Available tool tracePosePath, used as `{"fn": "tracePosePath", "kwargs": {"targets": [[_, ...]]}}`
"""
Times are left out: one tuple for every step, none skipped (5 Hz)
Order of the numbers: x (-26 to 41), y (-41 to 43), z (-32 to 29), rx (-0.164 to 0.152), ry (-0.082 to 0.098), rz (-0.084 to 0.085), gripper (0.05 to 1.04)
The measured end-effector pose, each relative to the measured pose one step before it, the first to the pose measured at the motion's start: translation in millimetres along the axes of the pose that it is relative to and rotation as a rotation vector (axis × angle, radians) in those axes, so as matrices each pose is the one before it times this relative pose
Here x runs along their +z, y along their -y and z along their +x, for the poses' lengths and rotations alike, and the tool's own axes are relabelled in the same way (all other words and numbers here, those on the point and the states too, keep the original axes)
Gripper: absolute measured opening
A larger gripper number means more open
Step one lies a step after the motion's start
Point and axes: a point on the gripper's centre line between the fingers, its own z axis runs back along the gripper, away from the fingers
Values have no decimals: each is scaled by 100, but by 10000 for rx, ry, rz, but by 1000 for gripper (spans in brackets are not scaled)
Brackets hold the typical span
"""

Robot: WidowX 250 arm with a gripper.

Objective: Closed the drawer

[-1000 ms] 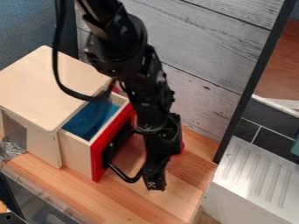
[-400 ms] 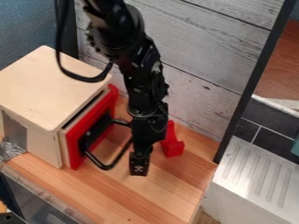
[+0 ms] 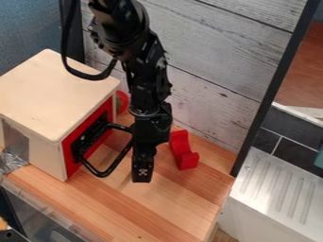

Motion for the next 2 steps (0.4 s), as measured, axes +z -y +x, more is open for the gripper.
{"fn": "tracePosePath", "kwargs": {"targets": [[9,48,-125,-58,31,-104,1001],[544,1154,610,121,369,-674,1001]]}}
